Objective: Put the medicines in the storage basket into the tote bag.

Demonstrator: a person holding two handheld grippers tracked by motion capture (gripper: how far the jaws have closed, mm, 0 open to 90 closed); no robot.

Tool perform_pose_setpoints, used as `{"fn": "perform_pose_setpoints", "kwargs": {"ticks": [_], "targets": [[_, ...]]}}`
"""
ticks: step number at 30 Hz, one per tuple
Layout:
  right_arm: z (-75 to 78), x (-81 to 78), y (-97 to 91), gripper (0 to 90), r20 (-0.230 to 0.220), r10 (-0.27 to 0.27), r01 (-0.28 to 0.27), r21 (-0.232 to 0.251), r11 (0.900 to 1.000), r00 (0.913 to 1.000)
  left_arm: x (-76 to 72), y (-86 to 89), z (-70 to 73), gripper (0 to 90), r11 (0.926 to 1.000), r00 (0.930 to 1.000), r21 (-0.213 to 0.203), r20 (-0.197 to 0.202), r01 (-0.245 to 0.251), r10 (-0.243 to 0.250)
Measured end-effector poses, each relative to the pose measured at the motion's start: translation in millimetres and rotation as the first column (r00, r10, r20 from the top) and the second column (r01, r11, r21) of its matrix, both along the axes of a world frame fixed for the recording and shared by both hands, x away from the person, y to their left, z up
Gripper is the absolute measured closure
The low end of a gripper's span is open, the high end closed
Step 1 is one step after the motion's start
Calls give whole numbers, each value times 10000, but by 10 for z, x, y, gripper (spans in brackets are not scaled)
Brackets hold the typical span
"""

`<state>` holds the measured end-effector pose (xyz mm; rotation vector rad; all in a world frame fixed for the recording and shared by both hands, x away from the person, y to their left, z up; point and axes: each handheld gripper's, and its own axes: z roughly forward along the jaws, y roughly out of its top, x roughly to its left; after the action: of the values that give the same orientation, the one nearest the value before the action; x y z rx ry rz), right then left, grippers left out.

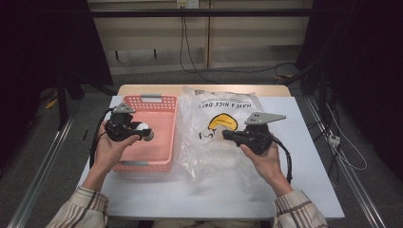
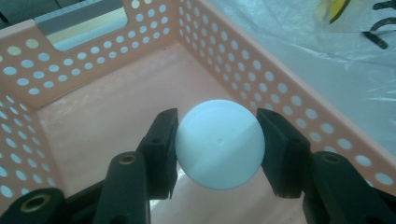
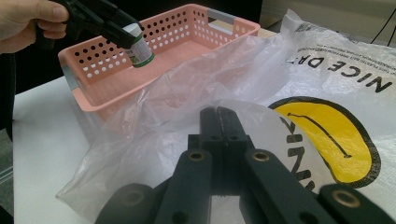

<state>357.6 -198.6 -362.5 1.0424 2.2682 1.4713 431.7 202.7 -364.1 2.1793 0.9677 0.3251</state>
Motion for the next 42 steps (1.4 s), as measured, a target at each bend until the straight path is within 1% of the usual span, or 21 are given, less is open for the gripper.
{"fn": "perform_pose_setpoints", "kwargs": {"ticks": [1, 3, 5, 6, 7, 8, 10, 15, 17, 19, 20, 22, 25, 27, 28, 30, 31, 32, 39, 40, 42], "targets": [[0, 0, 0, 900, -1, -3, 3, 6, 10000, 10000, -19, -13, 6, 511, 10000, 9999, -12, 49, -88, 88], [-3, 0, 2, 900, 2, 6, -6, 6, 10000, 10000, -41, -34, 21, 511, 10000, 9999, 1, 135, 40, -40], [-2, -2, 9, 900, 7, 20, -20, -34, 10000, 10000, -66, -59, 39, 511, 9998, 9999, -151, 91, 117, -116], [1, -4, 10, 900, 21, 9, -9, -40, 10000, 10000, -75, -64, 56, 511, 9997, 9996, -69, 127, 234, -233], [4, -4, 10, 900, 34, -7, 7, -33, 10000, 10000, -94, -80, 67, 511, 9996, 9996, -156, 180, 226, -223], [5, -3, 8, 900, 40, -5, 5, -29, 10000, 10000, -108, -85, 86, 511, 9995, 9992, -104, 278, 284, -281], [1, -2, 6, 900, 26, -17, 17, -32, 10000, 10000, -140, -102, 106, 511, 9991, 9987, -268, 404, 325, -314], [-7, 2, 15, 900, 2, 16, -16, -35, 10000, 10000, -208, -135, 126, 510, 9969, 9988, -755, 467, 210, -175], [-4, 0, 18, 900, 18, 35, -35, -37, 10000, 10000, -238, -143, 138, 510, 9958, 9982, -880, 559, 251, -202], [-1, -2, 14, 900, 32, 42, -42, -49, 10000, 10000, -283, -166, 152, 511, 9948, 9981, -963, 553, 341, -288], [0, -1, 11, 900, 36, 29, -28, -39, 10000, 10000, -303, -180, 154, 510, 9945, 9972, -956, 655, 417, -355], [1, 0, 9, 900, 44, 20, -20, -33, 10000, 10000, -344, -206, 154, 510, 9931, 9965, -1034, 681, 554, -485], [6, -8, 16, 900, 52, 66, -66, -32, 10000, 10000, -401, -236, 165, 511, 9924, 9959, -1070, 727, 608, -532], [8, -9, 15, 900, 72, 92, -92, -53, 9999, 9999, -436, -253, 174, 511, 9898, 9950, -1254, 820, 675, -575], [8, -7, 12, 900, 55, 72, -72, -34, 10000, 10000, -450, -256, 186, 510, 9899, 9943, -1201, 847, 749, -650], [7, -2, 7, 900, 62, 49, -49, -25, 10000, 10000, -481, -281, 193, 511, 9884, 9934, -1261, 882, 841, -732], [7, -2, 7, 900, 67, 51, -51, -30, 10000, 10000, -492, -293, 196, 511, 9866, 9927, -1285, 801, 1002, -904], [8, -3, 7, 900, 72, 52, -52, -41, 10000, 10000, -505, -307, 197, 510, 9840, 9910, -1358, 831, 1151, -1045], [4, -8, 26, 900, 109, 103, -102, -64, 9999, 9999, -600, -407, 246, 510, 9748, 9834, -1511, 1025, 1639, -1495], [4, -9, 29, 900, 111, 105, -104, -52, 9999, 9999, -618, -418, 256, 510, 9733, 9830, -1555, 991, 1688, -1546], [1, -9, 35, 900, 119, 142, -142, -77, 9999, 9998, -646, -434, 278, 510, 9711, 9800, -1562, 1122, 1805, -1641]]}}
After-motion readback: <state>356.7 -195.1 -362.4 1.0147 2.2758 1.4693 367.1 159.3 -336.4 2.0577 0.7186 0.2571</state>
